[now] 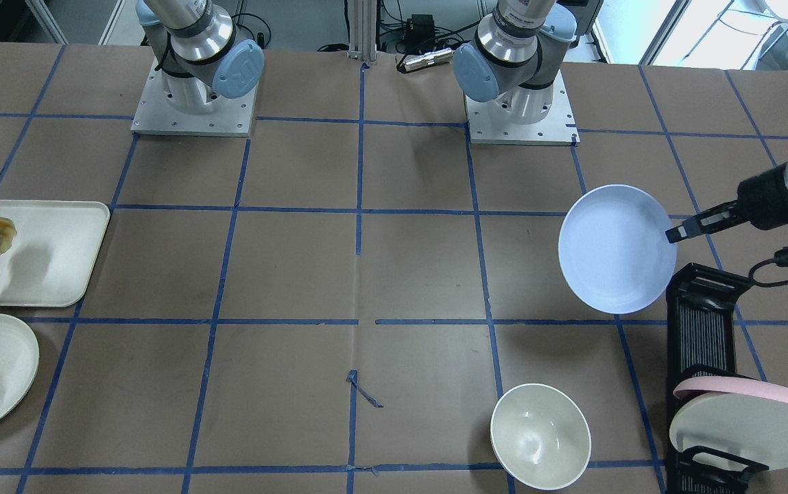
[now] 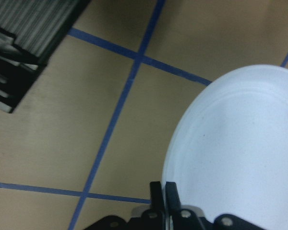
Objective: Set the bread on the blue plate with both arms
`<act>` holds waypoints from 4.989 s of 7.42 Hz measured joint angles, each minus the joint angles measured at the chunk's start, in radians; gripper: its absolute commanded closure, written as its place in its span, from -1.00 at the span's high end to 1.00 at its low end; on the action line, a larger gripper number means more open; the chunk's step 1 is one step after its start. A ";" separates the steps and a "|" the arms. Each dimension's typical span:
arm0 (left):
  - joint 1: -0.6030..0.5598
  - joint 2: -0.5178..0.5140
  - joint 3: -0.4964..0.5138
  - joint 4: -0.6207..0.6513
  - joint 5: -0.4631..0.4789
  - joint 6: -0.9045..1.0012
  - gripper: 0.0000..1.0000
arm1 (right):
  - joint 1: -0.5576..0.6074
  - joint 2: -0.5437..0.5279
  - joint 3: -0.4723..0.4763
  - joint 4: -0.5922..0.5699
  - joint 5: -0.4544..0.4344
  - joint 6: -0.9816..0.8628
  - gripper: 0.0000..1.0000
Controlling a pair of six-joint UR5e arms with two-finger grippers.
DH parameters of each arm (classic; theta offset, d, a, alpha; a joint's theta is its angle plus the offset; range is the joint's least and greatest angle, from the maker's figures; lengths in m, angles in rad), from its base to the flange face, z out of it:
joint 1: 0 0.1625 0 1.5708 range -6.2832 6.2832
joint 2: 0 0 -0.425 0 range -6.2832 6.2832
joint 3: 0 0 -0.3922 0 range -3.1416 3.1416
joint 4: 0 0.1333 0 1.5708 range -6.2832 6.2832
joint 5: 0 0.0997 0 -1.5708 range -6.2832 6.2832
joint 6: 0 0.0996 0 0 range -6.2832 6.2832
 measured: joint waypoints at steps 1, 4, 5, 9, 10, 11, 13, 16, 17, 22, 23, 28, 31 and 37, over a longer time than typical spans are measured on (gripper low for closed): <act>-0.098 0.016 -0.027 0.056 -0.009 -0.126 -1.00 | 0.022 -0.005 -0.024 0.010 0.001 0.010 -1.00; -0.430 -0.001 -0.161 0.447 -0.006 -0.523 -1.00 | 0.083 -0.029 -0.062 0.062 0.004 0.080 -1.00; -0.492 -0.016 -0.246 0.639 -0.002 -0.595 -1.00 | 0.106 -0.044 -0.065 0.081 0.005 0.104 -1.00; -0.616 -0.119 -0.412 1.085 0.035 -0.663 -0.70 | 0.155 -0.056 -0.067 0.105 0.006 0.162 -1.00; -0.631 -0.139 -0.412 1.109 0.044 -0.679 0.98 | 0.179 -0.056 -0.068 0.111 0.006 0.191 -1.00; -0.637 -0.150 -0.403 1.113 0.048 -0.692 1.00 | 0.211 -0.059 -0.070 0.124 0.006 0.231 -1.00; -0.633 -0.139 -0.359 1.059 0.051 -0.690 1.00 | 0.265 -0.077 -0.072 0.158 0.007 0.303 -1.00; -0.575 -0.030 -0.148 0.608 0.138 -0.429 1.00 | 0.301 -0.092 -0.072 0.191 0.028 0.375 -1.00; -0.543 0.012 -0.051 0.402 0.153 -0.317 1.00 | 0.313 -0.097 -0.074 0.206 0.034 0.394 -1.00; -0.500 0.125 0.231 -0.107 0.209 -0.193 1.00 | 0.652 -0.073 -0.149 0.275 0.162 0.773 -1.00; -0.500 0.125 0.233 -0.108 0.211 -0.192 1.00 | 0.720 -0.021 -0.182 0.259 0.188 0.852 -1.00; -0.490 0.119 0.229 -0.098 0.209 -0.190 1.00 | 0.992 0.166 -0.305 0.166 0.238 1.134 -1.00; -0.486 0.120 0.229 -0.081 0.209 -0.190 1.00 | 1.041 0.297 -0.360 0.095 0.235 1.185 -1.00; -0.482 0.120 0.227 -0.068 0.210 -0.190 1.00 | 1.042 0.315 -0.358 0.091 0.219 1.186 1.00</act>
